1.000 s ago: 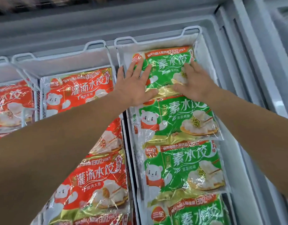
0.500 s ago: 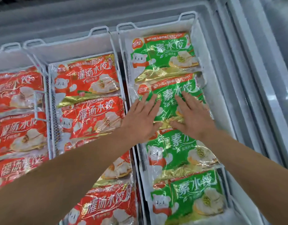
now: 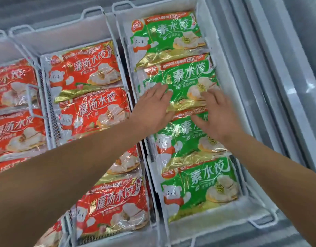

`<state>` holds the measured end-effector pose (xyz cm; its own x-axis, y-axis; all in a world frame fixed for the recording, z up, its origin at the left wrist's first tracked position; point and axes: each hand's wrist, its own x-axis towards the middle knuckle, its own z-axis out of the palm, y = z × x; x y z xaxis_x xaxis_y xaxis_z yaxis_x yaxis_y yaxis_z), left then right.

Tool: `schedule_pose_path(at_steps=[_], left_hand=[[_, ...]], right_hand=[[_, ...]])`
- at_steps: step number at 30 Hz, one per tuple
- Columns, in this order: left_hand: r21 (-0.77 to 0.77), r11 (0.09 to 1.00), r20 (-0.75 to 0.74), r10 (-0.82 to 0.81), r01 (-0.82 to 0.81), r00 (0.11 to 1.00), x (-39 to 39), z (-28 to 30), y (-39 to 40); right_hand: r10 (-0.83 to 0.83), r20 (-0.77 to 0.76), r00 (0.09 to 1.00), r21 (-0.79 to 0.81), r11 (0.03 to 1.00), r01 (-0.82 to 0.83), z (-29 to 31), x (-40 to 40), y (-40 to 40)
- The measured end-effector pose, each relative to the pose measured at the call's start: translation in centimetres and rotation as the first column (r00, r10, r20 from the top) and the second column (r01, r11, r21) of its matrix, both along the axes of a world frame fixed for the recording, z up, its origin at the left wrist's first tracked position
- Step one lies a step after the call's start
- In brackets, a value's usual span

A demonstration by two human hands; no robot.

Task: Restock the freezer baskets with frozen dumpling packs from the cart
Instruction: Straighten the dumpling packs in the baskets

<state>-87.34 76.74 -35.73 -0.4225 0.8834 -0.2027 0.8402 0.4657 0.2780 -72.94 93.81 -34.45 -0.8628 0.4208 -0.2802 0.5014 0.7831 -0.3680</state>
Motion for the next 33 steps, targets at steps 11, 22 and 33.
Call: schedule_pose_path(at_steps=[11,22,33], left_hand=[[-0.355,0.924,0.075,-0.119,0.138,0.99,9.0,-0.2,-4.3],[-0.159,0.982,0.019,-0.099,0.101,0.995,11.4,1.0,-5.7],[-0.385,0.803,0.086,-0.46,0.455,0.884,18.4,-1.0,-9.1]], right_hand=[[0.079,0.26,0.962,-0.037,0.997,-0.072,-2.0,9.7,-4.5],[-0.008,0.078,0.997,-0.019,1.0,0.01,0.4,12.3,-5.3],[0.142,0.589,0.796,-0.17,0.984,-0.05,0.6,17.9,-7.0]])
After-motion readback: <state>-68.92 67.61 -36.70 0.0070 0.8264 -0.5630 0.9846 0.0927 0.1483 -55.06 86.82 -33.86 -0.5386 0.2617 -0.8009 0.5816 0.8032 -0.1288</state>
